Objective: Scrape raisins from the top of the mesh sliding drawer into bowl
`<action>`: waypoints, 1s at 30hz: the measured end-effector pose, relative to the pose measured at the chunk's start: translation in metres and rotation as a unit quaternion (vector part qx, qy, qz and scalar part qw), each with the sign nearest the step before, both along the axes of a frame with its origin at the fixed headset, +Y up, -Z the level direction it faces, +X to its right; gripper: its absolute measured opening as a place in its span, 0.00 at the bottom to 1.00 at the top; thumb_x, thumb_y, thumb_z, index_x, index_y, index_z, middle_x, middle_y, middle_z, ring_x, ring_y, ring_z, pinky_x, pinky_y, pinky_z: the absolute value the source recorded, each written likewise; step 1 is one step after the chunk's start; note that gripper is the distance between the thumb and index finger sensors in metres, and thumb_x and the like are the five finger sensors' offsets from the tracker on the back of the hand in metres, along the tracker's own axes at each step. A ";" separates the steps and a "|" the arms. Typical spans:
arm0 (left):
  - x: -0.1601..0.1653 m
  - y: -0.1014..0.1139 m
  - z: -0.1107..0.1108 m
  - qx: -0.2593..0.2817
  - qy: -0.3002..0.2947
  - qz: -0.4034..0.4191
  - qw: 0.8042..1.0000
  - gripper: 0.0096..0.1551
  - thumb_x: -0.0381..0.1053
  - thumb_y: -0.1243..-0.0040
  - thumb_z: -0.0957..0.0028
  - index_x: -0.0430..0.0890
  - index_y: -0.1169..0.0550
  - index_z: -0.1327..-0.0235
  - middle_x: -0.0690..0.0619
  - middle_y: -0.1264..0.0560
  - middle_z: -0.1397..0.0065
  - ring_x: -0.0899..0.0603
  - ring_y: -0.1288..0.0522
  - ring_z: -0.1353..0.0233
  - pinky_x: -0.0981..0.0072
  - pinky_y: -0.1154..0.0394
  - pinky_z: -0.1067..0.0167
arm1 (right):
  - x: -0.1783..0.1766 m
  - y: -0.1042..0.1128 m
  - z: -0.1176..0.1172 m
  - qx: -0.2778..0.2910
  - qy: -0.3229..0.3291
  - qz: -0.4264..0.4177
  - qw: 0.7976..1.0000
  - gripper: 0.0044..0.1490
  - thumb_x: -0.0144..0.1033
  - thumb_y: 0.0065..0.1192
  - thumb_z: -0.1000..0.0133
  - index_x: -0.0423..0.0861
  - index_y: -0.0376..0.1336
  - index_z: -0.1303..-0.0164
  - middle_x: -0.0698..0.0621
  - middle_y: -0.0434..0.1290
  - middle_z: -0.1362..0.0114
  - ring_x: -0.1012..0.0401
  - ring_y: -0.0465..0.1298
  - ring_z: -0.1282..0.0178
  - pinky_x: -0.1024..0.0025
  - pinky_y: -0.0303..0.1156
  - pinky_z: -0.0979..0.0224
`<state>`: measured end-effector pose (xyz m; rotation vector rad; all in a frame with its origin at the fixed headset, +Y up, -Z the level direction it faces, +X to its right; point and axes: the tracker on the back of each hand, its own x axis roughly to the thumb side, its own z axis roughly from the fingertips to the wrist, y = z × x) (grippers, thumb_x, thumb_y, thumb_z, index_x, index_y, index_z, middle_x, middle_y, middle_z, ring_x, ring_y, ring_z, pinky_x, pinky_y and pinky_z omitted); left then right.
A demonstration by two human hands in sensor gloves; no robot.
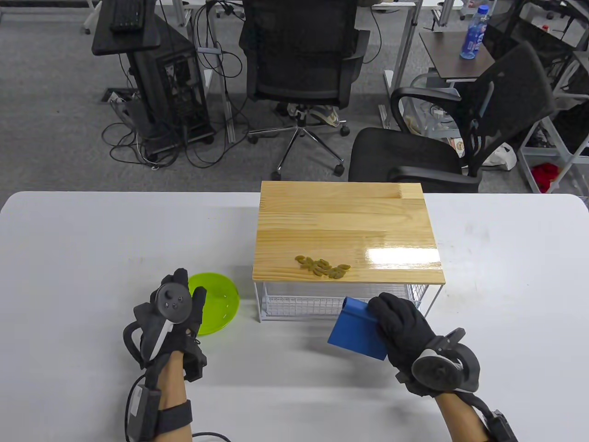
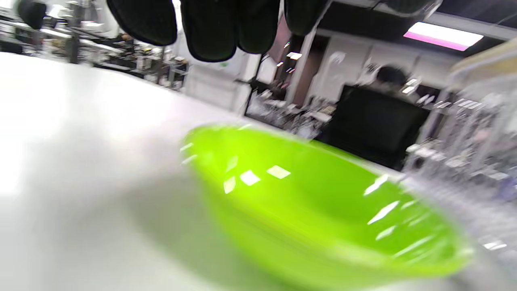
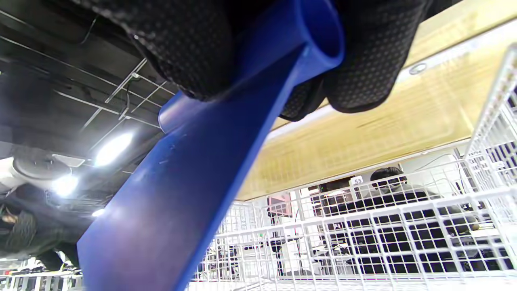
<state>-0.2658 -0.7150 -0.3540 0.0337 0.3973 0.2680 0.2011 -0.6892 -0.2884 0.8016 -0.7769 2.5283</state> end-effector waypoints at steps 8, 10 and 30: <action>-0.017 -0.034 -0.008 -0.087 0.102 0.038 0.990 0.41 0.65 0.48 0.42 0.51 0.38 0.17 0.45 0.32 0.17 0.35 0.25 0.23 0.43 0.27 0.30 | 0.002 0.000 0.001 -0.001 -0.006 0.000 1.000 0.36 0.29 0.66 0.43 0.43 0.57 0.24 0.40 0.62 0.23 0.40 0.74 0.31 0.41 0.72 0.33; -0.017 -0.036 -0.009 -0.099 0.102 0.038 0.989 0.41 0.64 0.47 0.42 0.50 0.38 0.17 0.45 0.31 0.18 0.36 0.24 0.25 0.45 0.26 0.31 | 0.004 0.000 0.000 -0.005 -0.006 -0.004 1.000 0.36 0.29 0.66 0.43 0.43 0.57 0.24 0.40 0.62 0.23 0.40 0.74 0.30 0.41 0.72 0.33; -0.033 -0.038 -0.007 -0.043 0.159 0.201 0.966 0.33 0.44 0.34 0.46 0.44 0.29 0.26 0.46 0.17 0.37 0.50 0.08 0.65 0.68 0.11 0.65 | 0.012 0.000 -0.002 -0.019 -0.021 -0.018 0.999 0.36 0.29 0.66 0.43 0.43 0.57 0.25 0.40 0.62 0.23 0.40 0.74 0.31 0.41 0.72 0.34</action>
